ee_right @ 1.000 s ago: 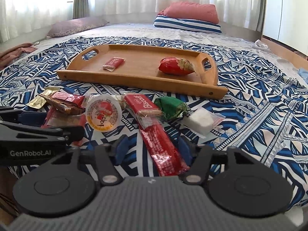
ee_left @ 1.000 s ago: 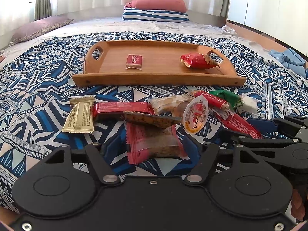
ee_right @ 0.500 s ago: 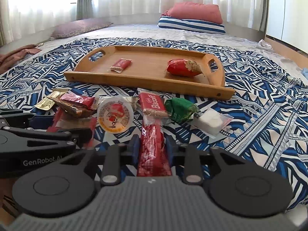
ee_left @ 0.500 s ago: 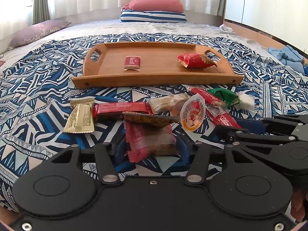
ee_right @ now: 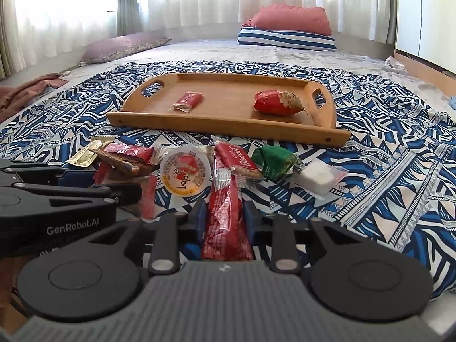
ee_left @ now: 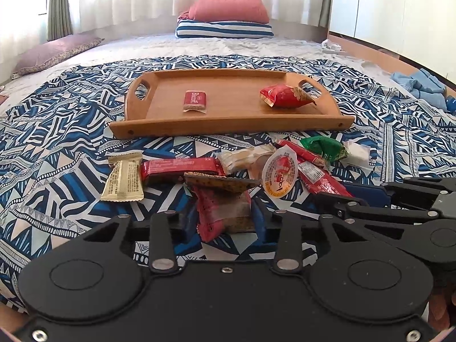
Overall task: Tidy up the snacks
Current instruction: 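Grasp the pink bar with left tool while right tool grasps a red stick bar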
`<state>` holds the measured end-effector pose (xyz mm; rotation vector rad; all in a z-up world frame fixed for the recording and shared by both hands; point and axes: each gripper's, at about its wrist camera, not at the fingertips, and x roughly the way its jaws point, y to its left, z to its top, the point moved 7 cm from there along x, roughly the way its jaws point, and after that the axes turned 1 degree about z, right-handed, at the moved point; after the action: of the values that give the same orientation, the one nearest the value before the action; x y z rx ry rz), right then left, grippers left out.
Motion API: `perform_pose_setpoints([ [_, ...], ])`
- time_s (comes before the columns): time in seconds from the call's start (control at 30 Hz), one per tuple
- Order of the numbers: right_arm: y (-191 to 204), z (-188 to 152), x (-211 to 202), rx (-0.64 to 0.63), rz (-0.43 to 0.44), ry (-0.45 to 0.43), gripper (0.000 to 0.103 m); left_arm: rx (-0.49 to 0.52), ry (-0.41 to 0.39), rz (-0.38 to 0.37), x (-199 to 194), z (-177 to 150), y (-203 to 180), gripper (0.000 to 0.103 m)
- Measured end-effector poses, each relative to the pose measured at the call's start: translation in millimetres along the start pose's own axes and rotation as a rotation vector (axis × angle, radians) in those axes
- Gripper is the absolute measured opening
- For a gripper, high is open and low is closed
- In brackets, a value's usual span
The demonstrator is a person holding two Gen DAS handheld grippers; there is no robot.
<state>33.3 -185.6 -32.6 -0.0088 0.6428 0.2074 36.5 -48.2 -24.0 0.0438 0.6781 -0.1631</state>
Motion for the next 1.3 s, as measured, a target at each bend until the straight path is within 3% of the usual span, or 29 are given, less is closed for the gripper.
perform_pose_setpoints([
  [0.27, 1, 4, -12, 0.001, 0.004, -0.026, 0.03, 0.014, -0.036, -0.024, -15, 7, -2, 0.024],
  [0.43, 2, 6, -10, -0.005, -0.004, -0.012, 0.031, 0.056, -0.041, -0.018, -15, 6, -7, 0.024],
  [0.53, 1, 2, -4, -0.006, -0.019, 0.014, 0.034, 0.033, -0.035, -0.019, -12, 3, -5, 0.03],
  [0.6, 1, 0, -1, -0.008, -0.024, 0.012, 0.036, 0.019, -0.017, -0.015, -7, 0, -3, 0.041],
  [0.93, 0, 8, 19, -0.025, -0.041, 0.007, 0.041, -0.029, 0.025, -0.022, 17, -6, 5, 0.053],
  [1.03, -2, 10, 24, -0.014, -0.037, 0.025, 0.037, -0.013, 0.023, -0.027, 16, -5, 3, 0.047],
  [1.07, -1, 10, 25, -0.016, -0.032, 0.031, 0.032, -0.01, 0.024, -0.043, 15, -5, 2, 0.032],
  [1.13, 1, 10, 25, -0.031, -0.034, 0.035, 0.026, -0.017, 0.032, -0.069, 12, -5, -1, 0.031],
  [1.3, 3, 8, 18, -0.012, -0.027, 0.036, 0.022, 0.015, 0.024, -0.086, 2, -1, -6, 0.026],
])
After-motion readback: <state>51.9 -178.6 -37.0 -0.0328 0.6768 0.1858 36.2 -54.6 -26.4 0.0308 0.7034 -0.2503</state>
